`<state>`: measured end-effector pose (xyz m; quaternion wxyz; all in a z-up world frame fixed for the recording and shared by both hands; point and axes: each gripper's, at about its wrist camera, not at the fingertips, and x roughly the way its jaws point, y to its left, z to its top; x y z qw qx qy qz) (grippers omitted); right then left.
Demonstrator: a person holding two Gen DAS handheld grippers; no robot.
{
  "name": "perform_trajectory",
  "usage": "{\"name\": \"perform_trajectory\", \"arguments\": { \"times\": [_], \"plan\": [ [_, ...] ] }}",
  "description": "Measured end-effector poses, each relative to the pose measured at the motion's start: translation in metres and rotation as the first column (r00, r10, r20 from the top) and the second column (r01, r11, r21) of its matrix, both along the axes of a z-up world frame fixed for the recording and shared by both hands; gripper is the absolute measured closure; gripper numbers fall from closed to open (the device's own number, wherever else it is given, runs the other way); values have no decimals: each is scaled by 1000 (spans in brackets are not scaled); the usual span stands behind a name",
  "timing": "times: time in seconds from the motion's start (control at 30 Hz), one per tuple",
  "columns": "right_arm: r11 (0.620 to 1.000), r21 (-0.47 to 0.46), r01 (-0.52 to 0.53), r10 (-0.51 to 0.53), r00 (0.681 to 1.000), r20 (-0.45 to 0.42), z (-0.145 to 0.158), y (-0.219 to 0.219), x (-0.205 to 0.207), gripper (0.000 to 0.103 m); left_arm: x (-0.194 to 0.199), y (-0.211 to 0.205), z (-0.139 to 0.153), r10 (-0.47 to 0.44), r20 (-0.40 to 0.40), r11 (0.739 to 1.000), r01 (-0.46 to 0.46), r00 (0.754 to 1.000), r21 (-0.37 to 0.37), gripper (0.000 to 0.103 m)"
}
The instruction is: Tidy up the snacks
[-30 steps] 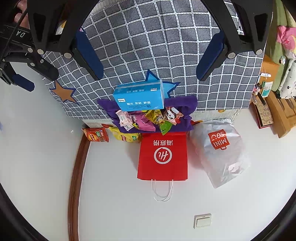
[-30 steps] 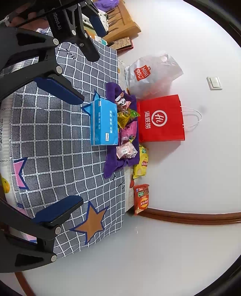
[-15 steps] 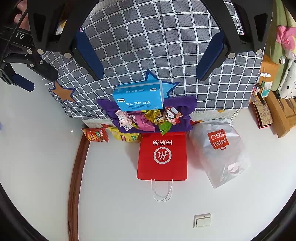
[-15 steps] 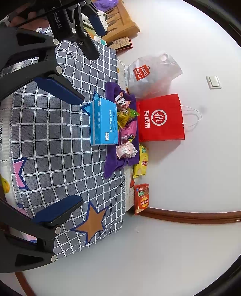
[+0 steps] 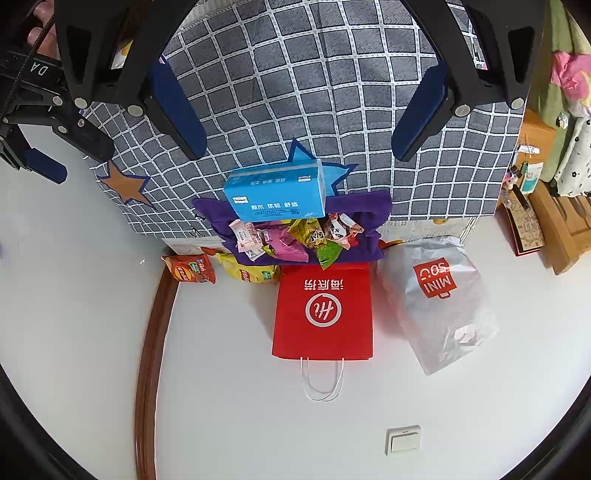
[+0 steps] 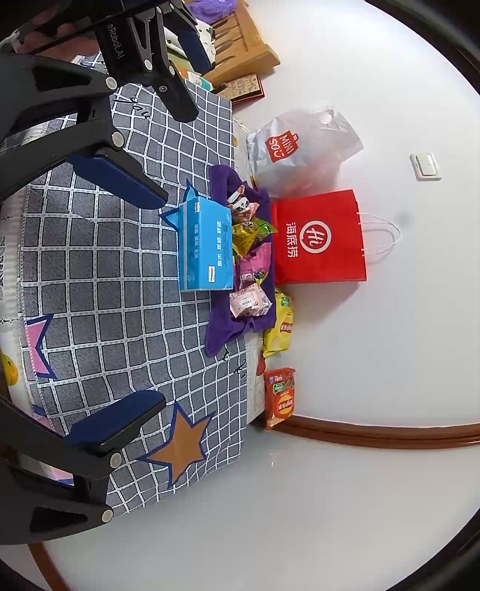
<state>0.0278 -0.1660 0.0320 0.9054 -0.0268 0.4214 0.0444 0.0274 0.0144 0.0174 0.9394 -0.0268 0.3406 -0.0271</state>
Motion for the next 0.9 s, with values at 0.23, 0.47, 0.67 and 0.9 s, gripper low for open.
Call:
{"name": "perform_trajectory", "arguments": {
  "times": [0.23, 0.47, 0.67, 0.9],
  "plan": [
    [1000, 1, -1, 1, 1000, 1, 0, 0, 0, 6, 0, 1, 0, -1, 0, 1000, 1, 1000, 0, 2],
    [1000, 0, 0, 0, 1000, 2, 0, 1, 0, 6, 0, 1, 0, 1, -1, 1000, -1, 1000, -1, 2],
    [1000, 4, 0, 0, 1000, 1, 0, 1, 0, 6, 0, 1, 0, 1, 0, 1000, -1, 1000, 0, 2],
    [1000, 5, -2, 2, 1000, 1, -1, 0, -1, 6, 0, 1, -1, -1, -2, 1000, 1, 1000, 0, 2]
  ]
}}
